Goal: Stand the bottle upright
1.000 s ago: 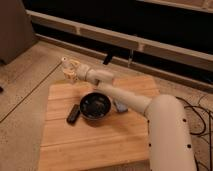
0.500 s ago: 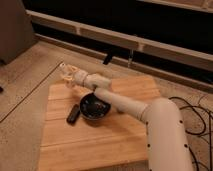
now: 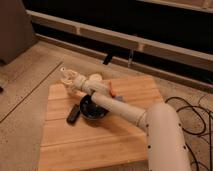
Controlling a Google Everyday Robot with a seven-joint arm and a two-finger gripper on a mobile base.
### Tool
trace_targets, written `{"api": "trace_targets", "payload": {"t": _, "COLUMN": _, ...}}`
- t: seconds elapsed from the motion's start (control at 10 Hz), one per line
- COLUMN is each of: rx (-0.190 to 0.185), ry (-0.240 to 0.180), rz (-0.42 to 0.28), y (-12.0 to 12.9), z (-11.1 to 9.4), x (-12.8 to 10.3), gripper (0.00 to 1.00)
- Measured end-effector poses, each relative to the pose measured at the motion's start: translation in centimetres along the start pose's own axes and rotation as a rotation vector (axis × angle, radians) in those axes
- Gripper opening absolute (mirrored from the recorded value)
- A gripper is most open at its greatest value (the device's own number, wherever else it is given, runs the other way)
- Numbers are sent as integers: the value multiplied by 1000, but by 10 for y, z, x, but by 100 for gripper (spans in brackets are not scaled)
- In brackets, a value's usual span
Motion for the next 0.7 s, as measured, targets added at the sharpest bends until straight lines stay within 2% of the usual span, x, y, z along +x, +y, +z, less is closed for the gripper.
{"api": "trace_targets", "payload": {"t": 0.4, "rx": 23, "ry": 25, "rz": 35, "y": 3, "z": -6, "x": 5, "gripper": 66}}
{"api": "trace_targets", "payload": {"t": 0.5, "rx": 23, "ry": 30, "rz": 37, "y": 5, "z": -7, "x": 6, "gripper": 72}}
{"api": "trace_targets", "payload": {"t": 0.7, "rx": 19, "ry": 37, "rz": 37, "y": 10, "z": -8, "x": 6, "gripper": 74}}
